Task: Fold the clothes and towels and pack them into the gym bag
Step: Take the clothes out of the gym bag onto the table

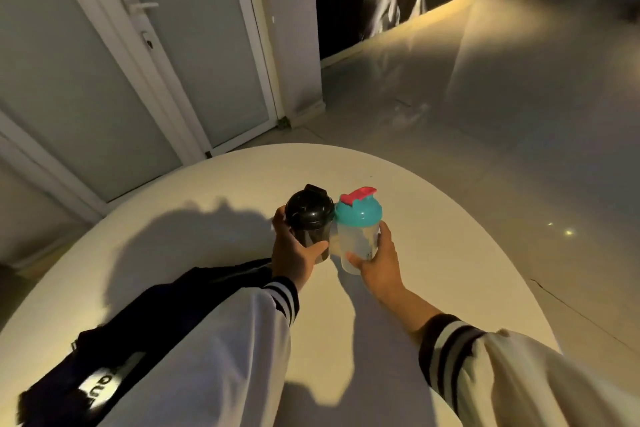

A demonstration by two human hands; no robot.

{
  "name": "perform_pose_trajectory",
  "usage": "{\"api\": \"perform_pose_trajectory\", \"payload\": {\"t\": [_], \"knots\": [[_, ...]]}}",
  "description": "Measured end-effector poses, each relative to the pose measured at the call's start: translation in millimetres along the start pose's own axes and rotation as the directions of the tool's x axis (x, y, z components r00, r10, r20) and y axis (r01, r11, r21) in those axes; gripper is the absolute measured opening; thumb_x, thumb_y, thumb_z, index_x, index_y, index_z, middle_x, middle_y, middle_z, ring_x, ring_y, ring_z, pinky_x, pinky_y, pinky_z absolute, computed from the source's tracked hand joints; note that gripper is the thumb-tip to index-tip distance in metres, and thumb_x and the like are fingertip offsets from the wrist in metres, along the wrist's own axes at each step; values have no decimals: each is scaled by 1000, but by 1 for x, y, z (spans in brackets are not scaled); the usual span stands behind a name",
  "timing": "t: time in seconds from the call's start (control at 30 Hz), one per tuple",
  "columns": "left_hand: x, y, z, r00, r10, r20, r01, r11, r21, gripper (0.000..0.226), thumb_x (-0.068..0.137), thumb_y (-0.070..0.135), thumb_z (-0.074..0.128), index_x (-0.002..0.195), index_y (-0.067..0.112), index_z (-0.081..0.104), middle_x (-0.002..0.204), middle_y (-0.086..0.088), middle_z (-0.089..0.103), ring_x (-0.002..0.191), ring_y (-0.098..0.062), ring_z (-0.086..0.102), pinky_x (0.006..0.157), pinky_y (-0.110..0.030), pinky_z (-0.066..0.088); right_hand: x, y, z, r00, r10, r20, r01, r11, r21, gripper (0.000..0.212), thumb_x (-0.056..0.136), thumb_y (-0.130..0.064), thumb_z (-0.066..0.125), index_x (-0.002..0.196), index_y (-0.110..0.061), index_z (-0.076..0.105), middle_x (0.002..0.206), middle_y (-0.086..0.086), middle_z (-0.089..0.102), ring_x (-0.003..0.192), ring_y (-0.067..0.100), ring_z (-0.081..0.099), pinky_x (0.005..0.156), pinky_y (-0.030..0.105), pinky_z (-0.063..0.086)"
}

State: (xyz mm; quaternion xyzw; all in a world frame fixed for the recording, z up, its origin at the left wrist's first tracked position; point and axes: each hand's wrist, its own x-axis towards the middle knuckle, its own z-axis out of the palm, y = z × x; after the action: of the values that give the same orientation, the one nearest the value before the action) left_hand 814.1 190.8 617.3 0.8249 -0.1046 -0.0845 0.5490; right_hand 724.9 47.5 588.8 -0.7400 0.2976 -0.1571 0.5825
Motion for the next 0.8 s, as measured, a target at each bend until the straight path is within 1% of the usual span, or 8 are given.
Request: {"api": "perform_pose_trajectory", "payload": {"t": [0.13, 0.23, 0.4, 0.53, 0.6, 0.67, 0.73, 0.8], "knots": [[27, -32, 18, 999, -41, -10, 39, 989, -139, 106, 65, -10, 83, 148, 27, 27, 132, 10, 54, 123, -15, 56, 107, -44, 47, 30, 15, 22, 999, 34, -18, -33, 999, 39, 88, 81, -3, 78, 151, -23, 28, 134, -8, 48, 122, 15, 50, 101, 33, 47], [39, -40, 25, 999, -43, -10, 40, 975, -218, 107, 67, -16, 79, 148, 30, 25, 129, 26, 44, 126, -11, 52, 109, -45, 46, 48, 17, 31, 999, 17, -41, -17, 1000, 0, 89, 83, -3, 77, 152, -21, 24, 135, -12, 44, 122, 8, 45, 97, 19, 41], [47, -39, 26, 1000, -3, -27, -1, 984, -178, 103, 76, -8, 79, 153, 26, 20, 122, 44, 26, 133, -15, 48, 111, -43, 44, 60, 22, 37, 998, -26, -57, 18, 988, -151, 87, 82, -12, 78, 150, -20, 26, 132, 1, 50, 115, 18, 55, 101, 46, 50], [45, -29, 25, 998, -55, -40, 48, 988, -144, 105, 77, -6, 78, 156, 24, 15, 132, 28, 31, 135, -13, 42, 112, -29, 37, 64, 12, 39, 993, -80, -83, 70, 990, -123, 79, 74, -55, 65, 144, -29, 40, 139, 2, 46, 119, 22, 53, 76, 40, 59], [39, -26, 25, 996, -67, -61, 56, 986, -156, 109, 76, -4, 80, 156, 28, 13, 149, 11, 26, 134, -5, 37, 112, -23, 34, 59, 8, 35, 998, 23, -51, -28, 995, -99, 72, 82, -42, 73, 144, -26, 41, 135, 1, 50, 122, 26, 55, 87, 46, 58], [33, -24, 24, 992, -29, -125, 8, 985, -172, 106, 76, 1, 82, 152, 36, 17, 154, -2, 28, 137, -9, 39, 115, -39, 39, 52, 15, 29, 996, 79, -28, -82, 987, -138, 78, 85, -15, 77, 148, -22, 32, 132, 1, 52, 123, 26, 55, 102, 45, 50], [22, -22, 24, 986, 1, -168, -30, 985, -170, 82, 78, 14, 78, 146, 28, 35, 138, -5, 49, 123, -18, 53, 102, -43, 51, 34, 18, 20, 988, 157, 7, -155, 981, -116, 83, 86, -9, 76, 151, -21, 26, 142, 7, 48, 129, 26, 51, 107, 43, 45], [0, -9, 27, 987, -6, -162, -26, 980, -196, 58, 80, 26, 69, 134, 18, 50, 123, -9, 59, 106, -20, 62, 88, -32, 56, 11, 16, 7, 981, 192, 7, -190, 976, -108, 78, 89, -13, 73, 151, -20, 28, 149, 9, 43, 134, 27, 46, 110, 41, 42]]}}
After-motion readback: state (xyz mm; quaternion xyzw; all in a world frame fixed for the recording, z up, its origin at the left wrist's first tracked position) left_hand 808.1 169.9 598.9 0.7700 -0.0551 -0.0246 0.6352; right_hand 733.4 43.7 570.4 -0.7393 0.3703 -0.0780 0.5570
